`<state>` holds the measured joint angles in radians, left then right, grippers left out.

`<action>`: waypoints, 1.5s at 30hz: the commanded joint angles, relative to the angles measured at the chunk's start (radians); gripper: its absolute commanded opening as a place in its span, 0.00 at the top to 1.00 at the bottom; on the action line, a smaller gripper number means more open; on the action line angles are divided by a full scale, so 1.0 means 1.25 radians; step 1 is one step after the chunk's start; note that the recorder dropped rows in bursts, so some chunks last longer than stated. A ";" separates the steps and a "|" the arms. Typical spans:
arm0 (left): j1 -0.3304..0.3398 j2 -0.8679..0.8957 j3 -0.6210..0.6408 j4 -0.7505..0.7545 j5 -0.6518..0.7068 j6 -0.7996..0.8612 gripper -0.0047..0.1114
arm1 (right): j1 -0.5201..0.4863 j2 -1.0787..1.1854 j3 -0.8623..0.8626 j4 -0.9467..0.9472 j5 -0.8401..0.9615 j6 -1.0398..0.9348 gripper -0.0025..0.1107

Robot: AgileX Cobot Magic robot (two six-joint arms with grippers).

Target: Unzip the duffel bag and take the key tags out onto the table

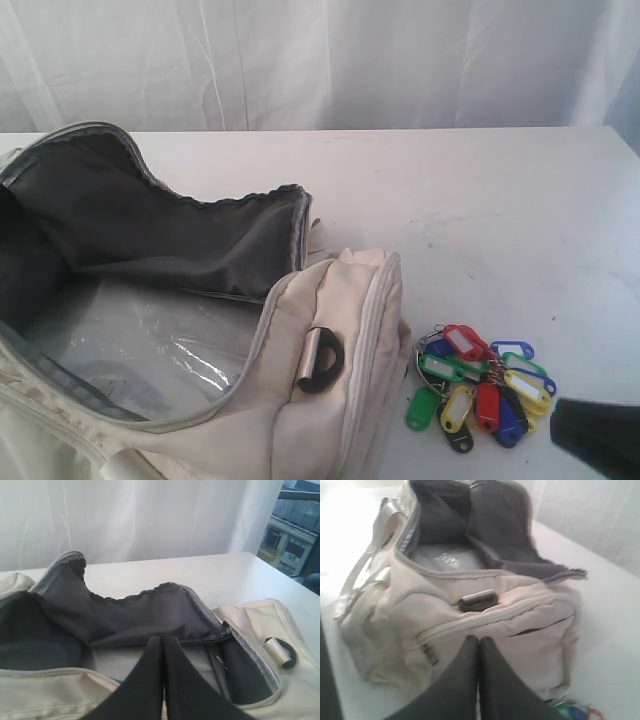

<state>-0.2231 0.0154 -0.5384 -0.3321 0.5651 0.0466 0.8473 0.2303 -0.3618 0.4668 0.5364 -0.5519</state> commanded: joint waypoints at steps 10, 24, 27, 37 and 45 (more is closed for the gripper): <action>0.001 -0.012 -0.006 0.016 0.004 0.029 0.95 | 0.001 0.003 0.001 -0.157 -0.220 -0.015 0.98; 0.001 -0.012 -0.006 0.016 0.004 0.029 0.95 | 0.001 0.003 0.001 -0.157 -0.220 -0.015 0.98; 0.001 -0.012 -0.006 0.016 0.004 0.029 0.95 | 0.001 0.003 0.001 -0.157 -0.220 -0.015 0.98; 0.001 -0.012 -0.006 0.024 -0.021 0.036 0.95 | 0.001 0.003 0.001 -0.157 -0.217 -0.015 0.98; 0.120 -0.012 0.133 0.101 -0.227 0.167 0.95 | 0.001 0.003 0.001 -0.157 -0.217 -0.015 0.98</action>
<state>-0.1319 0.0068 -0.4595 -0.2147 0.4241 0.2340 0.8473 0.2303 -0.3618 0.2756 0.2759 -0.5690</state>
